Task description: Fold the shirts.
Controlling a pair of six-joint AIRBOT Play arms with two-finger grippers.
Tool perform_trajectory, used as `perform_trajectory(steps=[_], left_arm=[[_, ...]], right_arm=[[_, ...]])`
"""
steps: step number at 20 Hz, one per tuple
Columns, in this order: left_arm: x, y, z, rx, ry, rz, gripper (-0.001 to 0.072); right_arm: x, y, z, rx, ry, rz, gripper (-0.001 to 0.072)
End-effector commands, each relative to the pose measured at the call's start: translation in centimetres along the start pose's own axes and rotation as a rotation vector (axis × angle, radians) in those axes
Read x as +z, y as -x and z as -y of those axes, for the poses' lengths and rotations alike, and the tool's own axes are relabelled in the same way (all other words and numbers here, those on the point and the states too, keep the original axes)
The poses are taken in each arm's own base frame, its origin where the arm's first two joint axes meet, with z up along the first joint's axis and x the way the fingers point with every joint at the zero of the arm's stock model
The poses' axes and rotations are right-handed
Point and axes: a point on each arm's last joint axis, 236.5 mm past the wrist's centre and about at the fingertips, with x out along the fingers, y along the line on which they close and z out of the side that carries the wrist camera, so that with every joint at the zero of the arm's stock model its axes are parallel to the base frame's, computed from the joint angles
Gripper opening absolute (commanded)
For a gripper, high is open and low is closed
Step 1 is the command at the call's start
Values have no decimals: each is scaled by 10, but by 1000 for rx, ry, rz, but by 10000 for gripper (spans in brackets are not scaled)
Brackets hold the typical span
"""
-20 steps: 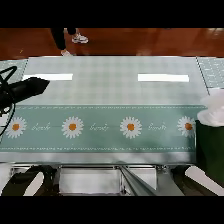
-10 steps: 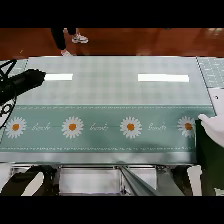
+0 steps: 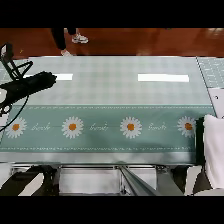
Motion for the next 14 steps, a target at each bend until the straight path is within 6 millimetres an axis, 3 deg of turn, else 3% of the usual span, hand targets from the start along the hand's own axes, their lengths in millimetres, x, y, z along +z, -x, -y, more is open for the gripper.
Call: perform_trajectory(steps=[1,2,3,5,6,8,9,11,13,14], left_arm=[[23,-10,4,-5,-74,18,18],[41,-10,7,-9,-96,39,18],[61,-8,12,-17,-108,62,18],[106,-6,26,-43,-135,107,17],[119,-7,37,-69,-141,97,17],[126,-15,65,-144,-143,3,17],[119,-20,81,-183,-171,-68,16],[91,-27,99,-222,-174,-212,16],[53,-27,85,-136,-174,-352,16],[32,-26,71,-75,-187,-407,17]], right_arm=[[17,10,-23,99,25,25,232],[32,25,-48,211,38,64,83],[50,51,-90,397,77,124,21],[75,126,-184,798,192,252,20],[75,161,-228,935,280,307,20],[41,196,-303,1022,527,382,20],[13,199,-335,1017,662,404,20],[-54,178,-387,924,954,450,20],[-109,132,-415,714,1236,494,20],[-119,102,-421,570,1317,512,20]])
